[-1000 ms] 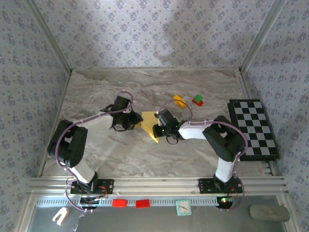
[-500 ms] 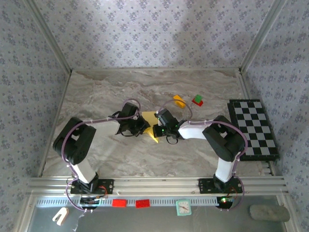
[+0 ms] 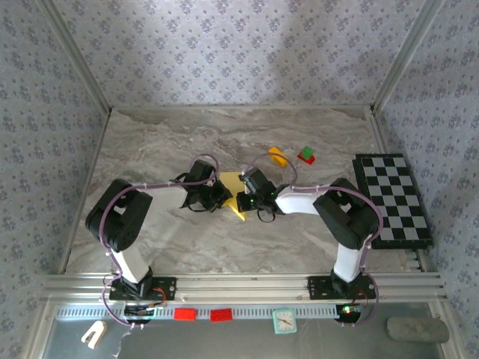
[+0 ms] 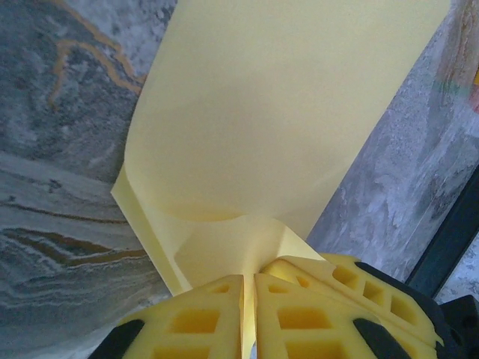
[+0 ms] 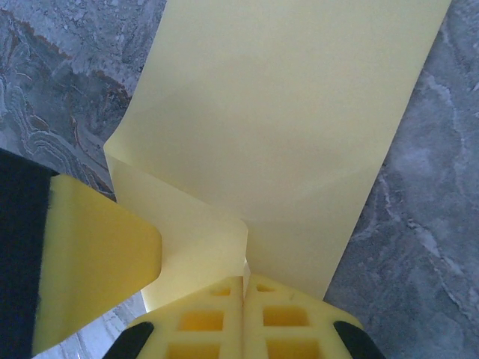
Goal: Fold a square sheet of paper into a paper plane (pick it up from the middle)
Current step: Third fold the triangle at the center of the table.
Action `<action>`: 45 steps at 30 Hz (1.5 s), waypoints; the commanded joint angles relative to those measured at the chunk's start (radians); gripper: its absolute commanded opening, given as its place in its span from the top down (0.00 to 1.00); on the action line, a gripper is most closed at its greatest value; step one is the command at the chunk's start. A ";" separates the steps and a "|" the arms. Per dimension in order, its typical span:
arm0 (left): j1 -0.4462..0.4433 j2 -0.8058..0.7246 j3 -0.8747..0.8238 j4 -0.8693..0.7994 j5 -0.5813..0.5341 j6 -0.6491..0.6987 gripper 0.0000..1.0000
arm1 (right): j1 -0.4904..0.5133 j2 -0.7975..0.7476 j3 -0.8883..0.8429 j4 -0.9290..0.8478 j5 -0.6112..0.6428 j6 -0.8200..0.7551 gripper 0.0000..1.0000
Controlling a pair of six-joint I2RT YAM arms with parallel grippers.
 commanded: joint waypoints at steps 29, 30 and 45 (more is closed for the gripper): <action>0.096 0.045 0.229 -0.305 -0.045 0.256 0.83 | -0.009 0.035 0.018 -0.099 0.018 -0.004 0.95; 0.099 0.066 0.259 -0.327 -0.044 0.278 0.82 | -0.010 0.034 0.018 -0.098 0.016 -0.003 0.95; 0.094 0.318 0.533 -0.573 -0.087 0.436 0.83 | -0.010 0.013 0.018 -0.097 0.008 -0.004 0.95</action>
